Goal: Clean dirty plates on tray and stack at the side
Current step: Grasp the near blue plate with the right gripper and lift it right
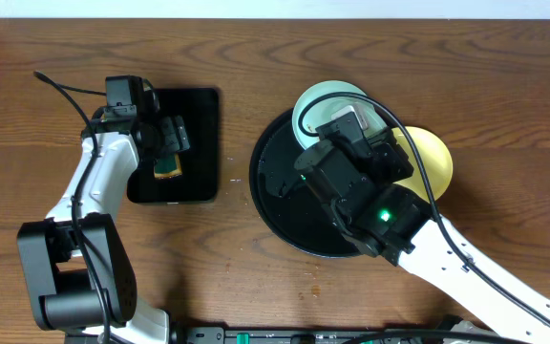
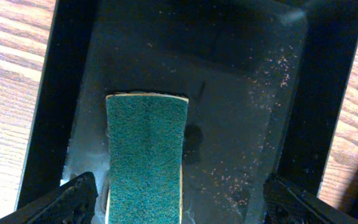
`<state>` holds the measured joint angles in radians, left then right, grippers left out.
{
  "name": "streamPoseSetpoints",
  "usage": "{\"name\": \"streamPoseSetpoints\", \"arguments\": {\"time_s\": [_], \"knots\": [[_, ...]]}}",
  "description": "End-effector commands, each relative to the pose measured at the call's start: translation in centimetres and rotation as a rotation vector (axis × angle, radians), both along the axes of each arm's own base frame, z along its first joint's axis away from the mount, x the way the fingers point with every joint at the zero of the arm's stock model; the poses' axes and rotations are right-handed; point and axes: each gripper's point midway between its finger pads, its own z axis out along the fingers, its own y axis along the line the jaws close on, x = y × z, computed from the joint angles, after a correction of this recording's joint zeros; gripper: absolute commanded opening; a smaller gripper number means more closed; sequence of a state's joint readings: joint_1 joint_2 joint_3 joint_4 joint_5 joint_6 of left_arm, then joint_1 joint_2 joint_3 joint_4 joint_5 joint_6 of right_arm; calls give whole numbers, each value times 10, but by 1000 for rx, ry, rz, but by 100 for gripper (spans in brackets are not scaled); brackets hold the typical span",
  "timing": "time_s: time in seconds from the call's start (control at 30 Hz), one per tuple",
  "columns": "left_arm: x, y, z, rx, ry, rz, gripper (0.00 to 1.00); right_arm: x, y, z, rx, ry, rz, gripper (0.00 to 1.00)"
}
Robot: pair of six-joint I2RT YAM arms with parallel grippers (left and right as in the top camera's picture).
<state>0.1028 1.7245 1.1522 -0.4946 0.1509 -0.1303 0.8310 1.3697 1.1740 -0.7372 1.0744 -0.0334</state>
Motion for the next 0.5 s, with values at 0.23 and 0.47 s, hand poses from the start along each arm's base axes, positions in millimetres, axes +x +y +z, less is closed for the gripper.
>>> {"name": "streamPoseSetpoints", "arguments": {"time_s": [0.23, 0.47], "knots": [[-2, 0, -6, 5, 16, -1, 86, 1, 17, -10, 184, 58, 51, 1], [-2, 0, -6, 5, 16, -1, 86, 32, 1, -40, 567, 238, 66, 1]]}}
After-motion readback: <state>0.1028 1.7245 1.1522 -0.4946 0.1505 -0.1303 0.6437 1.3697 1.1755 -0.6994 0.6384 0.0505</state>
